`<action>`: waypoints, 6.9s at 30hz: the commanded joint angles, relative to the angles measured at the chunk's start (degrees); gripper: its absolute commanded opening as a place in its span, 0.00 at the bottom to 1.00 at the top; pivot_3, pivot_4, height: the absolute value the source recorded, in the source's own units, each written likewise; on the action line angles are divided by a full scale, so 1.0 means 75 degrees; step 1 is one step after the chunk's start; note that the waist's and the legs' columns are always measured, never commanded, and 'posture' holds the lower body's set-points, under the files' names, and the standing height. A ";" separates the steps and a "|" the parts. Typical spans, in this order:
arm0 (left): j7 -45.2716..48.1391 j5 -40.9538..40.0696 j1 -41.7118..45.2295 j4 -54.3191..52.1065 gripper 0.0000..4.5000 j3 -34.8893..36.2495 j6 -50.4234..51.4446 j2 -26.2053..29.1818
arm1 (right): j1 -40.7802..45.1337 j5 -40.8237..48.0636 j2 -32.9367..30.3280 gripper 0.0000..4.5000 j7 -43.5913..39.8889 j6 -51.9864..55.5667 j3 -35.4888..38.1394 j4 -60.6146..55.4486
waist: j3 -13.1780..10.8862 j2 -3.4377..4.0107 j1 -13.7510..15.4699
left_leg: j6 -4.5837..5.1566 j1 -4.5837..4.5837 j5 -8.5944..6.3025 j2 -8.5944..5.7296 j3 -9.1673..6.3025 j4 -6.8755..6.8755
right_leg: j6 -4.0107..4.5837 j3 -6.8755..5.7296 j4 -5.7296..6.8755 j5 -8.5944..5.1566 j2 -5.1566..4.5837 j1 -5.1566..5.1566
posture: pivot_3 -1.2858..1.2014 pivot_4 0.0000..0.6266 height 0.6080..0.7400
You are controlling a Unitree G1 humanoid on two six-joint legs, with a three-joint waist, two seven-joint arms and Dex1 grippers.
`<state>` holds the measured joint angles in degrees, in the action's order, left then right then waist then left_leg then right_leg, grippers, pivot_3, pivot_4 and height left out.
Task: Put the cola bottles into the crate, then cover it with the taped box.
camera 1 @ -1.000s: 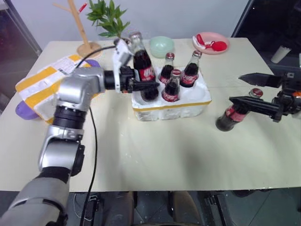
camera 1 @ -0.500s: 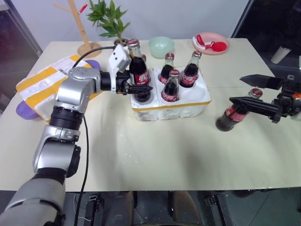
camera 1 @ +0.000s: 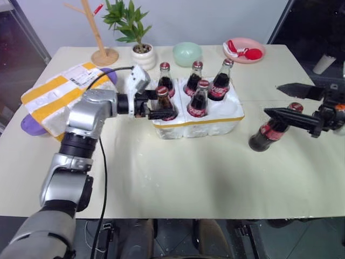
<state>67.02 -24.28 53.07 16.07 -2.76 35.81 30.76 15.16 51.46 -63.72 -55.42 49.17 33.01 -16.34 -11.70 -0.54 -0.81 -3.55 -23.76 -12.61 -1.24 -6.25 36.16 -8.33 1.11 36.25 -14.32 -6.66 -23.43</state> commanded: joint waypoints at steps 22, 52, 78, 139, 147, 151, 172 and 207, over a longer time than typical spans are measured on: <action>0.0677 -0.1404 -0.0325 -0.2862 0.99 -0.0721 0.0811 0.0168 | -0.2978 -0.2449 0.4032 1.00 0.3073 -0.1512 0.0417 -0.1451 | 0.0027 -0.0010 -0.0015 | 0.0006 0.0059 -0.0004 0.0007 0.0011 -0.0003 | 0.0012 0.0015 -0.0018 -0.0004 0.0006 0.0068 | 0.52 0.24 0.99; -0.0146 -0.1614 -0.0758 -0.3087 1.00 -0.0021 0.0992 0.0569 | 0.2229 -0.0185 0.2976 0.63 0.3054 -0.0772 -0.0889 0.0205 | -0.0012 0.0052 -0.0175 | 0.0008 0.0049 -0.0003 0.0010 0.0007 -0.0017 | 0.0009 0.0021 -0.0006 -0.0002 0.0015 0.0041 | 0.52 0.24 0.99; -0.0969 -0.1200 -0.1419 -0.3663 1.00 0.0450 0.0727 0.1222 | 0.3239 -0.2766 0.2954 0.99 0.1532 -0.1257 -0.3539 0.1959 | -0.0014 0.0043 -0.0208 | 0.0007 0.0022 -0.0003 0.0005 0.0009 -0.0016 | 0.0007 0.0022 -0.0009 -0.0002 0.0012 0.0013 | 0.52 0.24 0.99; -0.6214 0.5373 -0.1301 0.2076 0.18 0.0369 -0.5629 0.3246 | 0.0948 0.0004 -0.0568 1.00 -0.0514 0.0083 0.0708 0.0533 | 0.0000 -0.0001 0.0043 | 0.0009 0.0023 -0.0008 0.0013 0.0055 -0.0004 | 0.0009 0.0032 -0.0001 0.0002 -0.0007 0.0010 | 0.52 0.24 0.99; -0.4058 0.5216 -0.0293 -0.1193 0.18 -0.0455 -0.4114 0.2676 | 0.0571 -0.0173 -0.0294 1.00 -0.0358 -0.0151 0.0736 0.0415 | 0.0006 0.0008 -0.0055 | 0.0011 0.0034 -0.0008 0.0012 0.0061 -0.0018 | 0.0005 0.0034 -0.0002 0.0003 -0.0006 0.0013 | 0.52 0.24 0.99; -0.3091 0.5470 -0.0180 -0.2400 0.18 -0.1104 -0.3208 0.2419 | 0.0428 -0.0161 -0.0208 1.00 -0.0256 -0.0184 0.0841 0.0334 | 0.0004 0.0005 -0.0047 | 0.0012 0.0032 -0.0007 0.0012 0.0061 -0.0011 | 0.0005 0.0036 0.0000 0.0003 -0.0005 0.0013 | 0.52 0.24 0.99; -0.1648 0.6470 0.0300 -0.3360 0.18 -0.1566 -0.3853 0.2745 | 0.0506 0.0259 0.0204 1.00 0.0473 -0.0176 0.0958 0.0260 | 0.0002 0.0000 -0.0018 | 0.0012 0.0038 -0.0007 0.0008 0.0050 -0.0003 | -0.0005 0.0035 -0.0010 -0.0005 -0.0003 0.0037 | 0.52 0.24 0.99; 0.0704 0.2818 -0.1811 -0.4572 0.99 0.0805 -0.1472 0.3617 | 0.0429 -0.0031 -0.0043 1.00 -0.0163 -0.0518 0.0558 0.0535 | 0.0001 0.0003 -0.0025 | 0.0015 0.0038 -0.0009 0.0012 0.0050 -0.0003 | -0.0002 0.0035 -0.0003 -0.0006 -0.0001 0.0031 | 0.52 0.24 0.99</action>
<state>71.12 2.42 39.37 -17.86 -1.64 20.31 57.85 18.40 51.25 -62.53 -56.16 45.77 34.54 -11.61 -11.70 -0.51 -1.00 -3.44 -23.48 -12.68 -1.15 -5.88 36.15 -8.35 1.37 36.22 -14.36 -6.67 -23.16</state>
